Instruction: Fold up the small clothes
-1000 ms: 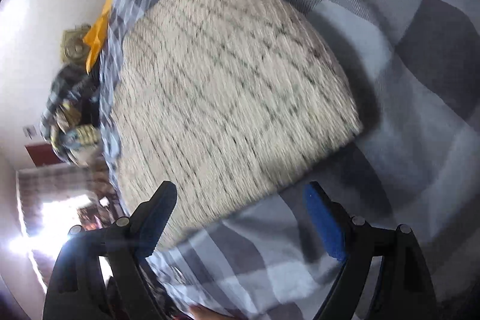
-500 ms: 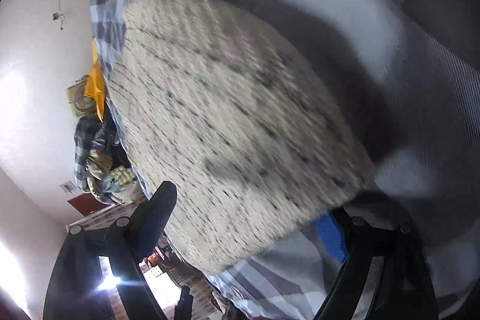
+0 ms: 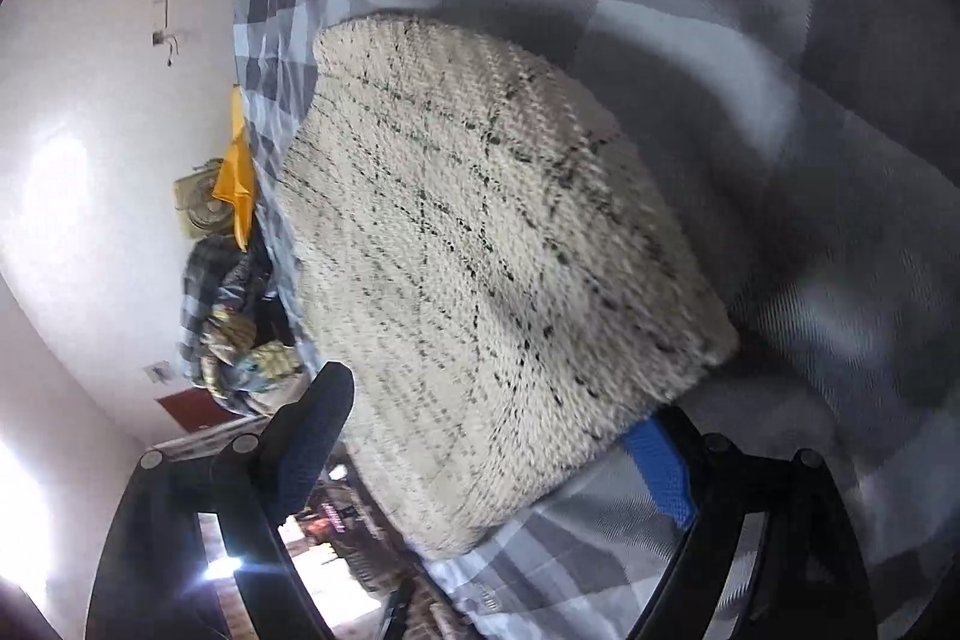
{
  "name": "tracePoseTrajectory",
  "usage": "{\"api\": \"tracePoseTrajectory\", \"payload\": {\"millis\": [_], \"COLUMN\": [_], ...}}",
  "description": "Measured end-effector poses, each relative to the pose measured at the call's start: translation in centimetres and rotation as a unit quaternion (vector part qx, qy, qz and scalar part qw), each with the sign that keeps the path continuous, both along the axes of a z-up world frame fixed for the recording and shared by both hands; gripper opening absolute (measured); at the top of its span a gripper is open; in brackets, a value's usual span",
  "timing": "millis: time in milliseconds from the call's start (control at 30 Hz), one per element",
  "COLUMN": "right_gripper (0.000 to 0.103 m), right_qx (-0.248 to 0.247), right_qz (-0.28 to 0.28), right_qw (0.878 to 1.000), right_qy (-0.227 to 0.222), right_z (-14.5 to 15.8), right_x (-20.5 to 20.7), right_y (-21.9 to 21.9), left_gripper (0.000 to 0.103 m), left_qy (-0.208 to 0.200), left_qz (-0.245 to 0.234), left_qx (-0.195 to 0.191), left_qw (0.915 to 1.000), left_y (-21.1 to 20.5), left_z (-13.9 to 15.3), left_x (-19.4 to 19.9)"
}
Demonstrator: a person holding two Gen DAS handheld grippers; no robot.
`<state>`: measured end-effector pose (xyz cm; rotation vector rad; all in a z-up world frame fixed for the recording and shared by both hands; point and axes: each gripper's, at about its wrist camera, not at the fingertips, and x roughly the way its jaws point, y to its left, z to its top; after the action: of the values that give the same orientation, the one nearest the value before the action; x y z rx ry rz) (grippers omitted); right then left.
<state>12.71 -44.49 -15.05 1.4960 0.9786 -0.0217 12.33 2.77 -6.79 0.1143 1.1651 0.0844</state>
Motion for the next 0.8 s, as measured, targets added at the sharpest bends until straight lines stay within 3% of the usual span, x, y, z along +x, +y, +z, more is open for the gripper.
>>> {"api": "tracePoseTrajectory", "payload": {"millis": [67,333,600,700,800], "right_gripper": [0.085,0.085,0.085,0.085,0.085], "right_qx": [0.021,0.015,-0.012,-0.023,-0.041], "right_qz": [-0.011,0.024,0.021,-0.008,-0.001], "right_qw": [1.0,0.999,0.998,0.999,0.999], "right_qy": [-0.008,-0.018,0.063,0.037,0.012], "right_z": [0.1,0.6,-2.2,-1.7,-0.6], "right_x": [-0.7,0.1,0.1,0.8,2.1], "right_y": [-0.1,0.9,0.6,-0.7,-1.1], "left_gripper": [0.103,0.103,0.103,0.103,0.103], "left_qy": [0.004,0.002,0.007,0.006,0.006], "left_qz": [0.0,-0.017,-0.015,-0.016,-0.018], "left_qx": [-0.008,-0.005,-0.015,-0.016,-0.014], "left_qw": [1.0,0.9998,0.9998,0.9997,0.9997], "left_y": [0.0,-1.1,-1.0,-1.2,-1.3], "left_z": [-0.1,-0.1,-0.2,-0.2,-0.2], "left_x": [0.0,-0.2,0.0,0.1,-0.1]}}
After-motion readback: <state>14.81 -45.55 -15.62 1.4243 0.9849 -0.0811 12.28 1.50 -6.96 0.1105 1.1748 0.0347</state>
